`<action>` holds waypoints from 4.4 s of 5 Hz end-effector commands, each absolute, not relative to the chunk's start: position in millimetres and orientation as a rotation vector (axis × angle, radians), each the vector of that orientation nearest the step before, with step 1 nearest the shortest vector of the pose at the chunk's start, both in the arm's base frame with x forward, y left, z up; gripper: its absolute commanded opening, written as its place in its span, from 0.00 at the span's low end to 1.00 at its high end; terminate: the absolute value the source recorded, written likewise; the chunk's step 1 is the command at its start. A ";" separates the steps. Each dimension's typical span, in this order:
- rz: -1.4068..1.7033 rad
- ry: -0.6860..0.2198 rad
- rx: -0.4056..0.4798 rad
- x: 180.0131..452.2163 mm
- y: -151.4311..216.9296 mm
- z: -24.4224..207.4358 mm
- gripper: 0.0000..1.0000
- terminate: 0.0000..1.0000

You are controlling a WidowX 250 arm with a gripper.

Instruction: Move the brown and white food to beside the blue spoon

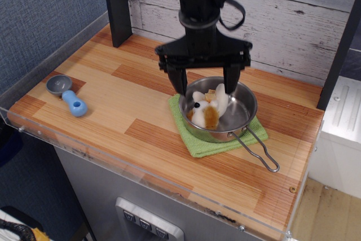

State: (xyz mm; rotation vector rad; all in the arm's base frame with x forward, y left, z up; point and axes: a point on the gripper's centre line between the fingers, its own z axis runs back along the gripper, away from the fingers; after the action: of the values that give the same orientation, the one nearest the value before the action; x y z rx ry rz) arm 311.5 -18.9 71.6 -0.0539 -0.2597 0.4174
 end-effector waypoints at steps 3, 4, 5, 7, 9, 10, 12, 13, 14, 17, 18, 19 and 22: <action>0.401 -0.233 -0.033 308.5 -27.3 47.7 0.00 0.00; 0.406 -0.237 -0.021 306.7 -27.4 48.7 0.00 0.00; 0.407 -0.252 -0.010 305.8 -26.4 52.1 0.00 0.00; 0.370 -0.299 -0.022 305.5 -24.1 87.2 0.00 0.00; 0.359 -0.409 -0.022 312.0 -21.6 144.1 0.00 0.00; 0.419 -0.449 0.029 304.5 -4.6 172.2 0.00 0.00; 0.579 -0.476 0.109 289.2 67.2 186.2 0.00 0.00; 0.646 -0.463 0.113 288.0 96.7 174.3 0.00 0.00; 0.679 -0.464 0.110 293.0 112.4 158.4 0.00 0.00; 0.719 -0.382 0.183 303.4 149.9 115.3 0.00 0.00; 0.739 -0.350 0.176 304.2 159.5 96.0 0.00 0.00; 0.760 -0.348 0.166 308.5 171.6 84.5 0.00 0.00; 0.782 -0.331 0.139 320.1 190.4 55.4 0.00 0.00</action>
State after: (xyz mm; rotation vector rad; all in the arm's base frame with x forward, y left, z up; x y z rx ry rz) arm 325.4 187.2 38.5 0.1281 -0.2783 0.7782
